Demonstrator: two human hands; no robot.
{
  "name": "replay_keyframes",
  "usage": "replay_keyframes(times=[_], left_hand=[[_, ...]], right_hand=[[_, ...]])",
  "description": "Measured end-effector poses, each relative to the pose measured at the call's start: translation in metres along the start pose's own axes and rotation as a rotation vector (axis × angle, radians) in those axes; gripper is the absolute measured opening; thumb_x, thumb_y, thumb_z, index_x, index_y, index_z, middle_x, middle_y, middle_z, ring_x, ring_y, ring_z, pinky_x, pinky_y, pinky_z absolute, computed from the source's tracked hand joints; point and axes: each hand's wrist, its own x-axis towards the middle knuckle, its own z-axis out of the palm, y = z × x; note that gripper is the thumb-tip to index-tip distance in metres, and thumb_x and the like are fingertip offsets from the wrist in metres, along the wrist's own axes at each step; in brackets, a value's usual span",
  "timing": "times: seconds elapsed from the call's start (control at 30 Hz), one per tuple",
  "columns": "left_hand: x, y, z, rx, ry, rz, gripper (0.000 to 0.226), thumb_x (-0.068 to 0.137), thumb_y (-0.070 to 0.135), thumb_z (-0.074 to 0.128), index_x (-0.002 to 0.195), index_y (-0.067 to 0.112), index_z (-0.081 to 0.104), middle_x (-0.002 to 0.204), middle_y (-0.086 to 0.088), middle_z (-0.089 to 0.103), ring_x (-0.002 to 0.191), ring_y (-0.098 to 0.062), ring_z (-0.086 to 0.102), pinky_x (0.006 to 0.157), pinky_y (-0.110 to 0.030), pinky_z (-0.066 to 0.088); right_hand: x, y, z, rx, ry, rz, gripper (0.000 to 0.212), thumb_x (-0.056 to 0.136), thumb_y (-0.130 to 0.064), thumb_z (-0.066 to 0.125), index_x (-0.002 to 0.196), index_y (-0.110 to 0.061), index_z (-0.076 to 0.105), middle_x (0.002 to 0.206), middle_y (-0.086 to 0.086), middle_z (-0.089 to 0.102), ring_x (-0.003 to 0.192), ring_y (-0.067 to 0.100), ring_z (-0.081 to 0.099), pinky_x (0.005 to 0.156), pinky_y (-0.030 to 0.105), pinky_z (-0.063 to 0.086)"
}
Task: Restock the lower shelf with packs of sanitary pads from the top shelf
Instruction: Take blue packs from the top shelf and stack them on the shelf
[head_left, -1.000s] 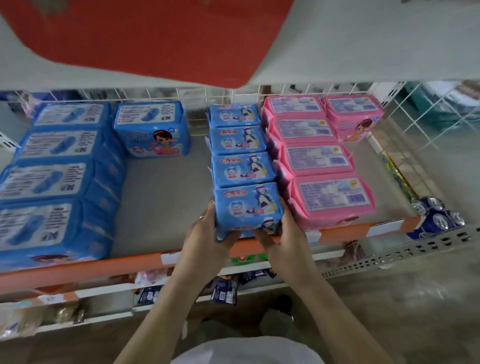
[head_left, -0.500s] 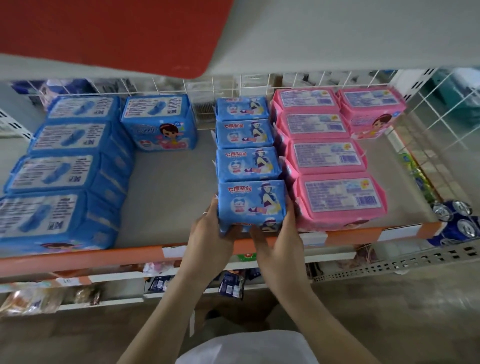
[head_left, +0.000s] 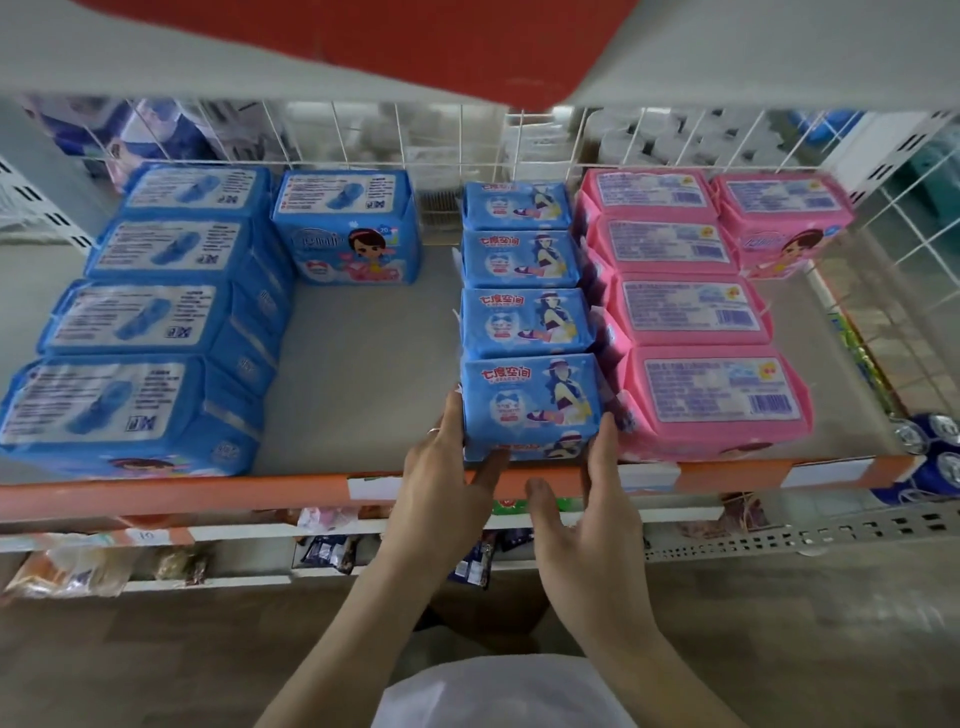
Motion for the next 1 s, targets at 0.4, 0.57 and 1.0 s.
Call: replay_keyframes(times=[0.4, 0.57, 1.0], left_hand=[[0.008, -0.003, -0.005, -0.009, 0.038, -0.01, 0.035, 0.094, 0.025, 0.067, 0.124, 0.028, 0.048, 0.094, 0.032, 0.052, 0.08, 0.016, 0.053, 0.059, 0.003, 0.042], [0.003, 0.002, 0.0, 0.019, 0.018, 0.013, 0.045, 0.091, 0.032, 0.066, 0.131, 0.023, 0.048, 0.106, 0.023, 0.055, 0.081, 0.01, 0.054, 0.059, 0.0, 0.043], [0.016, -0.002, 0.004, 0.009, 0.052, 0.018, 0.049, 0.091, 0.031, 0.07, 0.134, 0.023, 0.049, 0.116, 0.009, 0.065, 0.1, -0.005, 0.062, 0.063, -0.002, 0.044]], right_hand=[[0.011, -0.01, 0.009, 0.005, -0.002, 0.004, 0.091, 0.097, -0.034, 0.06, 0.158, -0.03, -0.008, 0.158, -0.005, 0.03, 0.144, 0.007, 0.032, 0.113, 0.034, 0.042], [0.003, -0.01, 0.005, 0.064, 0.007, 0.044, 0.085, 0.095, -0.057, 0.045, 0.152, -0.039, -0.015, 0.163, -0.011, 0.017, 0.148, 0.0, 0.02, 0.109, 0.003, 0.028], [0.02, -0.01, 0.011, 0.062, 0.033, 0.065, 0.09, 0.096, -0.029, 0.063, 0.158, -0.031, -0.002, 0.156, -0.008, 0.032, 0.143, 0.005, 0.033, 0.108, 0.03, 0.048]])
